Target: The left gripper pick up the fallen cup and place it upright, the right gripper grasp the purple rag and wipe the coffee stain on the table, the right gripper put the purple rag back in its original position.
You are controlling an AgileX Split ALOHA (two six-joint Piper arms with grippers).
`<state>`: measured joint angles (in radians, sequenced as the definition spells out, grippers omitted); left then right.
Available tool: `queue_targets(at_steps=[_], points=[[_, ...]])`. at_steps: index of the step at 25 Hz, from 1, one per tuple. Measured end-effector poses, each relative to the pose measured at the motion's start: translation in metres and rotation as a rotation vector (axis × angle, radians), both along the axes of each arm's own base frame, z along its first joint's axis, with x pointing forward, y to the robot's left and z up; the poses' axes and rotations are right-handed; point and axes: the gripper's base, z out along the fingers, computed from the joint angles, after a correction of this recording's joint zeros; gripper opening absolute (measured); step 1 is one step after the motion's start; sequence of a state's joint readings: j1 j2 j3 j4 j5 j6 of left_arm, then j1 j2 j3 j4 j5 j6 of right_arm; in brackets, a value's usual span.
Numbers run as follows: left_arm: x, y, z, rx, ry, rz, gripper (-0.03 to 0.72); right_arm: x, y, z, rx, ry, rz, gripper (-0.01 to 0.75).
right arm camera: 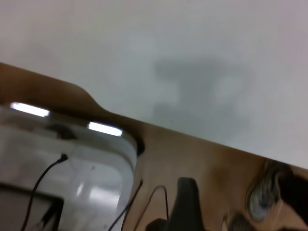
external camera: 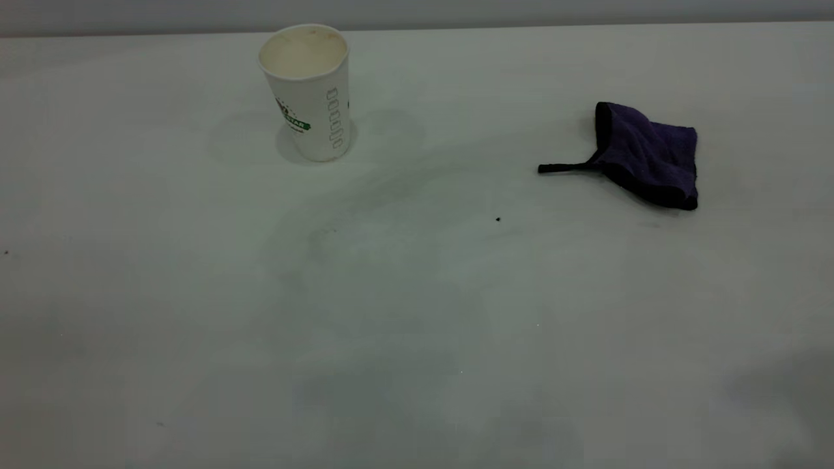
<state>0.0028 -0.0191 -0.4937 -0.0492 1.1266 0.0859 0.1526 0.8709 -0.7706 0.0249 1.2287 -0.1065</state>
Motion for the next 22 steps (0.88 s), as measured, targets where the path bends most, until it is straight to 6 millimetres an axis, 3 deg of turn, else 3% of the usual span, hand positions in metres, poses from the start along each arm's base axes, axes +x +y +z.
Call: queue_targets(at_steps=[3,7,13,22], points=[[0.000,0.000,0.000,0.000,0.000,0.000,0.542,-0.036,-0.006,-0.001,0.016,-0.117,0.000,0.691],[0.000,0.000,0.000,0.000,0.000,0.000,0.542,-0.068,-0.011,-0.010,0.035,-0.272,-0.004,0.679],[0.000,0.000,0.000,0.000,0.000,0.000,0.542,-0.091,-0.017,-0.037,0.056,-0.374,-0.086,0.667],[0.000,0.000,0.000,0.000,0.000,0.000,0.542,-0.114,-0.019,-0.034,0.085,-0.533,-0.119,0.644]])
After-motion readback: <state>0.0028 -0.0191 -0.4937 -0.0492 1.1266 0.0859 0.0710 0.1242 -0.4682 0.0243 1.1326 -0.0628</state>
